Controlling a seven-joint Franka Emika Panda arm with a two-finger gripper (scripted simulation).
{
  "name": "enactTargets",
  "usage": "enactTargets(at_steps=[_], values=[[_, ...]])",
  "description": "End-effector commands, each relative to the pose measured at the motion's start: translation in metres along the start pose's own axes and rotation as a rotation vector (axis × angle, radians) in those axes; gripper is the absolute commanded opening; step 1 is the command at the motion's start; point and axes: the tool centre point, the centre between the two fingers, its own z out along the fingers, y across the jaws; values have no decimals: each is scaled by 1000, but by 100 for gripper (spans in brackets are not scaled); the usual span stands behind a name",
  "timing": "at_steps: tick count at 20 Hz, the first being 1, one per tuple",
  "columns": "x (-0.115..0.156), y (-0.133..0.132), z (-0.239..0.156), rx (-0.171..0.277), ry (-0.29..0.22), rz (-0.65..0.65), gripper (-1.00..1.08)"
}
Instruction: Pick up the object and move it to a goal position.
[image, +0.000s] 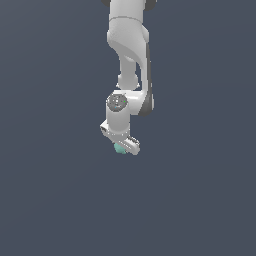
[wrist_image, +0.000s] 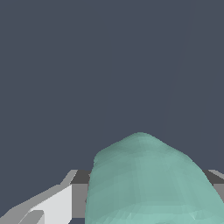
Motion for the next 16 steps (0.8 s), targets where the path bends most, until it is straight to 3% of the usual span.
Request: enactTargets(at_steps=[1, 8, 16], values=[[1, -3, -5, 1, 1, 0, -100], [5, -21, -36, 0, 1, 0, -100], [15, -57, -97, -1, 1, 0, -100]])
